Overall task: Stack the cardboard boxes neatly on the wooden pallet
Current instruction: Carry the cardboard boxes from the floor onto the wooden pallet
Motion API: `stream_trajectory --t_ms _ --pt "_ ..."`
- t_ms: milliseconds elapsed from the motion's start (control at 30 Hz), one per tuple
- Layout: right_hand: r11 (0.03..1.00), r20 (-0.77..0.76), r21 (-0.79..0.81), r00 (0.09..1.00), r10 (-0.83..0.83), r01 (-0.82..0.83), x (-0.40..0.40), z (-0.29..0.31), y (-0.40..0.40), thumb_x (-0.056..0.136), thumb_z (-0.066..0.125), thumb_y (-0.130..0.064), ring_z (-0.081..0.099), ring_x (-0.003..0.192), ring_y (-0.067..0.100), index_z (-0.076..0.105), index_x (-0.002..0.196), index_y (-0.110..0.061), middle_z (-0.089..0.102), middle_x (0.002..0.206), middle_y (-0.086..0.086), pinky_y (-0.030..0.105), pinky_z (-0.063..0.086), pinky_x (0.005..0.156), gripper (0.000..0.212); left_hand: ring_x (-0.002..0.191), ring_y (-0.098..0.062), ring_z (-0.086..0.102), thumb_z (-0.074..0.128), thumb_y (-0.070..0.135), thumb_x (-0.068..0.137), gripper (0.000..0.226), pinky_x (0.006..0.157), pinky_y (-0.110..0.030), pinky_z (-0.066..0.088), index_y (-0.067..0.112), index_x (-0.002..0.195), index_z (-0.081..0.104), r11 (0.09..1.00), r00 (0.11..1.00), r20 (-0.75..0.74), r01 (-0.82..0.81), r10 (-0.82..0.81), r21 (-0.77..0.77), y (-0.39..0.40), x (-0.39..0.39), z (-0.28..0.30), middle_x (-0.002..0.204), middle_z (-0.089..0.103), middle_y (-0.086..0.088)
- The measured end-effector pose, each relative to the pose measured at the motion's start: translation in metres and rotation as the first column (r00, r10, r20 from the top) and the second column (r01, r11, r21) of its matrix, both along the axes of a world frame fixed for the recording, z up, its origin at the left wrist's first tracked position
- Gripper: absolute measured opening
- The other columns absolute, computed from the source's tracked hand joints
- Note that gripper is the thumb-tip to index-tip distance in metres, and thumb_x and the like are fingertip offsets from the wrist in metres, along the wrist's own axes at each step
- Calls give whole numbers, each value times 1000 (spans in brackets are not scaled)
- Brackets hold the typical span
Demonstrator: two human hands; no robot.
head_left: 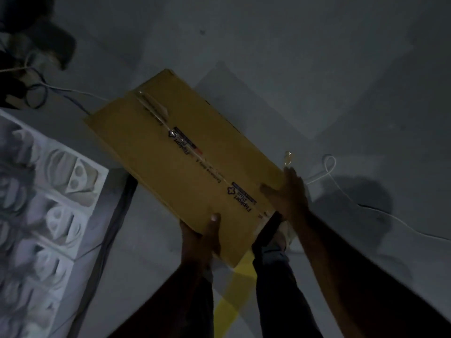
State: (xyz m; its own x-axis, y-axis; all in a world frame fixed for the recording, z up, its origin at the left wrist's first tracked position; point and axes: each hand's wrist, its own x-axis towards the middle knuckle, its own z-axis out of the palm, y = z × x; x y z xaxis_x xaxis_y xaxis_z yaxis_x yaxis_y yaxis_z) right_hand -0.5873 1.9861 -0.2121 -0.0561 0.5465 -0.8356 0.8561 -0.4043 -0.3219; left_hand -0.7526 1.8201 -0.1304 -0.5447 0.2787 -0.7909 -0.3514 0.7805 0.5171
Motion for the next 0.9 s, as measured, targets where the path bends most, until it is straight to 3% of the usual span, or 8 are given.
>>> stream_trajectory --t_ms 100,200,333,467,533,667,800,900 --pt "969 46 -72 970 238 -234 -17 -8 4 76 69 -78 32 148 39 13 164 -20 30 166 9 56 34 117 119 123 -20 61 71 33 95 62 66 -6 53 23 148 42 997 996 -39 82 -82 1 -21 -19 -5 134 63 5" --pt "949 147 -49 938 315 -311 -32 3 -2 70 68 -83 46 136 38 38 154 -24 48 151 9 53 38 110 107 118 -17 64 70 27 97 49 73 -13 55 23 142 50 1000 1000 -8 6 -6 25 -41 -40 2 128 65 8" --pt "989 -174 68 978 -114 128 -42 43 -22 72 86 -54 68 108 23 57 130 -23 69 122 -1 40 58 90 72 113 -17 67 74 43 91 51 88 -37 58 29 137 57 998 998 -54 44 -42 33 -65 -77 30 123 71 9" --pt "906 -438 -16 812 -387 423 -54 130 -28 86 82 -13 75 96 16 64 122 -13 76 112 4 27 61 74 41 114 -20 66 71 30 94 53 89 -38 55 27 143 52 990 996 20 -93 91 106 -50 -113 88 130 66 5" --pt "854 -487 -36 737 -468 518 -54 180 -33 87 80 -11 75 102 22 65 123 -13 76 114 5 39 64 80 39 116 -27 67 65 22 97 49 91 -41 55 23 144 53 981 989 132 -95 73 171 -36 -130 126 131 68 0" --pt "680 -493 -32 580 -648 733 -36 298 -59 79 83 -29 74 106 24 68 122 -27 76 116 -2 46 61 91 46 93 -13 75 45 12 101 29 68 -27 59 24 119 65 947 954 288 -11 -87 322 -7 -138 228 100 79 7" --pt "438 -507 81 415 -756 895 4 412 -118 89 75 -22 72 102 23 68 120 -26 74 116 -1 38 60 83 33 116 -31 67 51 21 99 38 94 -49 56 19 137 58 852 871 264 269 -414 448 8 -111 337 129 70 -8" --pt "241 -552 122 268 -790 963 42 483 -177 88 73 -22 73 99 26 71 113 -28 75 116 4 36 59 76 26 118 -38 66 55 16 95 41 102 -58 51 20 135 60 791 808 260 357 -528 497 11 -73 398 129 69 -13"
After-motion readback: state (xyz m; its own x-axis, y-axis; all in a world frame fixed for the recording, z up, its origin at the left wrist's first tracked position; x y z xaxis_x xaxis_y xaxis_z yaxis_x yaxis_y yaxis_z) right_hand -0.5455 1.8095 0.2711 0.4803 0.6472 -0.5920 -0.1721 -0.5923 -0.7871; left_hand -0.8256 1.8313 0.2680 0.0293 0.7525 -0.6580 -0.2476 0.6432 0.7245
